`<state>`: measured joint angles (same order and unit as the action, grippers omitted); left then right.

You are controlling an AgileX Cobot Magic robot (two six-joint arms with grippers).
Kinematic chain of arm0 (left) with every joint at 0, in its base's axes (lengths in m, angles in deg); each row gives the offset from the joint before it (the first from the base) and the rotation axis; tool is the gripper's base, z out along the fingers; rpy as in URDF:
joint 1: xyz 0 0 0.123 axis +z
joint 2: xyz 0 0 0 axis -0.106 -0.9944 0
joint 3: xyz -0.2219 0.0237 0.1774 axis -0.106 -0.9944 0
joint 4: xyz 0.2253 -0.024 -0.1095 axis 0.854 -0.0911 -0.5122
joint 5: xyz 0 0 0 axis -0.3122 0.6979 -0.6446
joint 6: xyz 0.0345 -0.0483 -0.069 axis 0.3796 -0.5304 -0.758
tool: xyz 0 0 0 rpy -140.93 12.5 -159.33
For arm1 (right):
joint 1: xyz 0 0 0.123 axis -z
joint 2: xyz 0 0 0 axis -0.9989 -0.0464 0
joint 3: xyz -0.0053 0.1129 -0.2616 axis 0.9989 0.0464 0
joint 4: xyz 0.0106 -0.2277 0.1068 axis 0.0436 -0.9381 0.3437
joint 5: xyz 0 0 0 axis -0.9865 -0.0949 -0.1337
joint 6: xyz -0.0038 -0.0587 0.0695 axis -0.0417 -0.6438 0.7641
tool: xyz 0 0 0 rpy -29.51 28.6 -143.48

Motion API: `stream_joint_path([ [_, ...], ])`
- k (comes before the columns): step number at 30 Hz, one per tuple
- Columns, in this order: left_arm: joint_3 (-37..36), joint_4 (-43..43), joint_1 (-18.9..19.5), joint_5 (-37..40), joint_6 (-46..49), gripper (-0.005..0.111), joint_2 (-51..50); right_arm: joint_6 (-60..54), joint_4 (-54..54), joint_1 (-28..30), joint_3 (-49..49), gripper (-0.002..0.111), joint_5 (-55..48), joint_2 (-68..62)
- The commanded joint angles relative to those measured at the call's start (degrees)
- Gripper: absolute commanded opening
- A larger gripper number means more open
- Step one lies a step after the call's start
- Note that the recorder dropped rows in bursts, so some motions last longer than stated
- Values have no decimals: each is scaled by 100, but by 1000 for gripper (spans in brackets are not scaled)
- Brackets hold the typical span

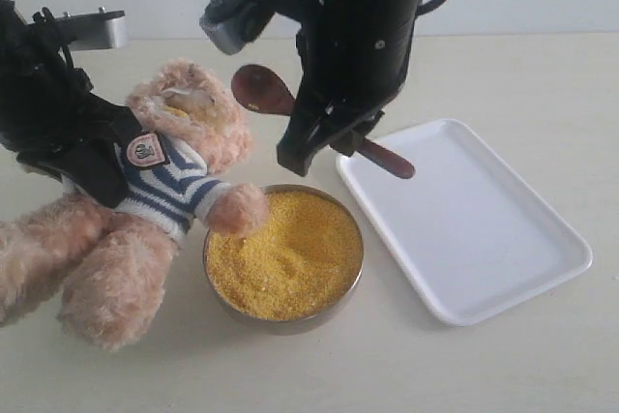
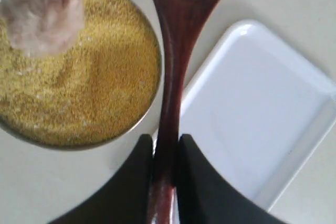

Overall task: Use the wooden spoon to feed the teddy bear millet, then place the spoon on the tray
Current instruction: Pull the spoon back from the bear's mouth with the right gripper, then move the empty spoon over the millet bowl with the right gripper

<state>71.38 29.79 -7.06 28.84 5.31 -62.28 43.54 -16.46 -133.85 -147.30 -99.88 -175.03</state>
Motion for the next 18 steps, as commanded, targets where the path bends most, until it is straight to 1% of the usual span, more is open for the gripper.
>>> stream_joint_path([
  [1,21,-1,6,-38,-2,4,61,98,19,24,626,0,-24,103],
  [2,21,-1,6,-38,-2,4,61,98,46,24,831,0,-24,179],
  [8,21,39,6,-78,-2,4,61,216,14,24,1255,0,-24,383],
  [13,21,62,6,-196,-2,4,61,305,14,24,1875,0,-24,394],
  [18,21,82,70,-276,-2,4,61,329,25,24,2123,0,43,394],
])
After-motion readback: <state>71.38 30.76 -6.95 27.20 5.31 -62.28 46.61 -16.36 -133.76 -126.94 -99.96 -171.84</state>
